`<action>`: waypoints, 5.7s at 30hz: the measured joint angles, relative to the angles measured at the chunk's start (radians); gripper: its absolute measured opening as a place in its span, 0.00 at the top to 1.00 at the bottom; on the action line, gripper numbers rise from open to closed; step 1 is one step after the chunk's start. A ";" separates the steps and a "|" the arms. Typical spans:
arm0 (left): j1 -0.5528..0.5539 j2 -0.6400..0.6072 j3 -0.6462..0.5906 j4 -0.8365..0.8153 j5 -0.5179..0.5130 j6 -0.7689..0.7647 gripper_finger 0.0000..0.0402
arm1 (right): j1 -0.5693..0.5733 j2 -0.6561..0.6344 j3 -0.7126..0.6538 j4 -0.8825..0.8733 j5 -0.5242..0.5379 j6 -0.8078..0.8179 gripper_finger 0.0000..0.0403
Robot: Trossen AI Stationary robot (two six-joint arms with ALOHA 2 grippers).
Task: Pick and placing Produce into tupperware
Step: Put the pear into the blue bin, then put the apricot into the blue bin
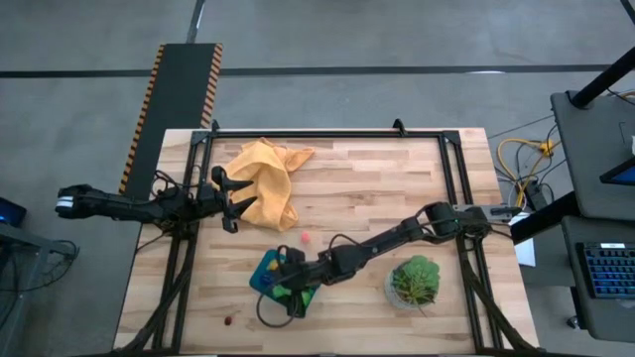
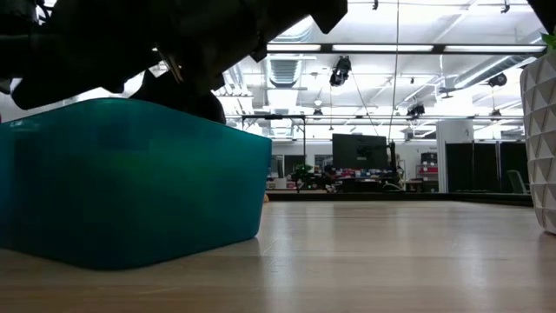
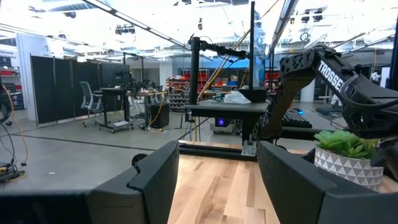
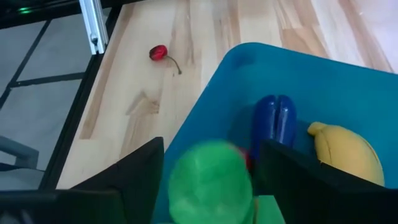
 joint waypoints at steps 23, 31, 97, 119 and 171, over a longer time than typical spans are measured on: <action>0.000 0.010 0.000 -0.002 0.000 -0.002 0.49 | -0.027 -0.195 0.003 -0.020 0.166 -0.317 0.35; 0.000 0.041 0.000 0.003 0.000 -0.008 0.49 | -0.007 -0.418 -0.168 -0.098 0.191 -0.360 0.40; 0.000 0.113 0.029 0.214 0.016 0.150 0.49 | -0.282 -0.223 -0.712 0.507 -0.123 -0.306 0.18; 0.000 0.117 0.030 0.214 0.016 0.150 0.49 | -0.282 -0.182 -0.689 0.526 -0.122 -0.295 0.19; 0.000 0.122 0.030 0.213 0.015 0.150 0.49 | -0.226 -0.232 -0.409 0.384 -0.124 -0.322 0.74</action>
